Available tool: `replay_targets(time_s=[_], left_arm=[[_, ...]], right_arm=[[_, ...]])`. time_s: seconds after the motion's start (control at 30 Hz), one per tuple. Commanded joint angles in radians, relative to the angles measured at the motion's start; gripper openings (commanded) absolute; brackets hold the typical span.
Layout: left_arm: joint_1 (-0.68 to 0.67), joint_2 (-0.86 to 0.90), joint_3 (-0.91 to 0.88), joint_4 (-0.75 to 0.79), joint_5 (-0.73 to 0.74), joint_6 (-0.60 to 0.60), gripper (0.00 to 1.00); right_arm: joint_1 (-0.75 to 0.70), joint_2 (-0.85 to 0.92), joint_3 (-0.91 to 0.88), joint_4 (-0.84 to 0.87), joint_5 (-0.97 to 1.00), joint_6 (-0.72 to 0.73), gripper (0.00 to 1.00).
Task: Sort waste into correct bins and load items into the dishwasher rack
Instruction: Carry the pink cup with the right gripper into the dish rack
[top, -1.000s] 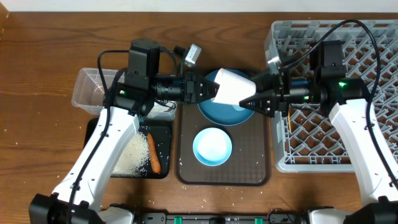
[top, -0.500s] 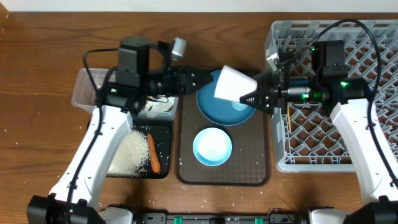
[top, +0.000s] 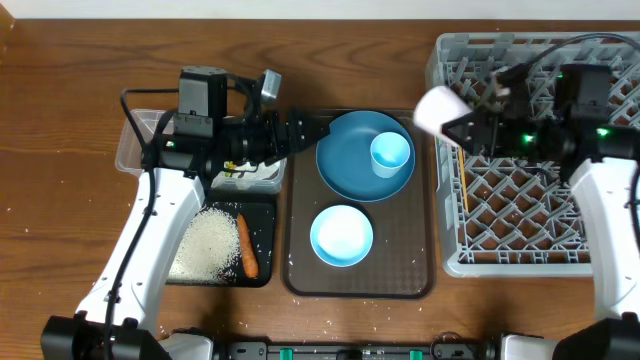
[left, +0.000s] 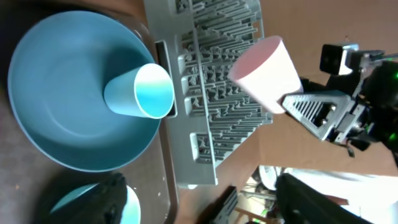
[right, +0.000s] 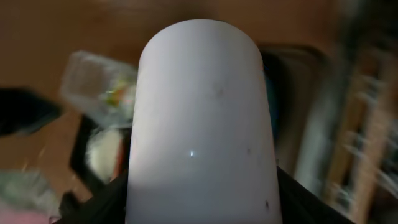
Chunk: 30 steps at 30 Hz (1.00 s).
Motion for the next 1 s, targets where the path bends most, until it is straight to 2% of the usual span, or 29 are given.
replay_targets(time_s=[0.0, 0.1, 0.27, 0.57, 0.7, 0.8, 0.83, 0.97], left_arm=[[0.004, 0.003, 0.002, -0.004, -0.005, 0.021, 0.85], [0.004, 0.003, 0.002, -0.004, -0.005, 0.021, 0.88], [0.004, 0.003, 0.002, -0.004, -0.005, 0.021, 0.92], [0.004, 0.003, 0.002, -0.004, -0.005, 0.021, 0.94], [0.004, 0.003, 0.002, -0.004, -0.005, 0.021, 0.94], [0.004, 0.003, 0.002, -0.004, -0.005, 0.021, 0.95], [0.004, 0.003, 0.002, -0.004, -0.005, 0.021, 1.00], [0.004, 0.003, 0.002, -0.004, -0.005, 0.021, 1.00]], right_arm=[[-0.017, -0.017, 0.102, -0.071, 0.228, 0.069, 0.46], [-0.017, -0.016, 0.192, -0.166, 0.407, 0.089, 0.46], [-0.017, -0.016, 0.263, -0.246, 0.590, 0.111, 0.46], [-0.018, 0.046, 0.260, -0.227, 0.624, 0.097, 0.47], [-0.017, 0.087, 0.260, -0.220, 0.620, 0.069, 0.41], [-0.017, 0.113, 0.260, -0.209, 0.621, 0.060, 0.41], [-0.017, 0.122, 0.260, -0.205, 0.621, 0.057, 0.41], [-0.018, 0.159, 0.260, -0.194, 0.625, 0.057, 0.41]])
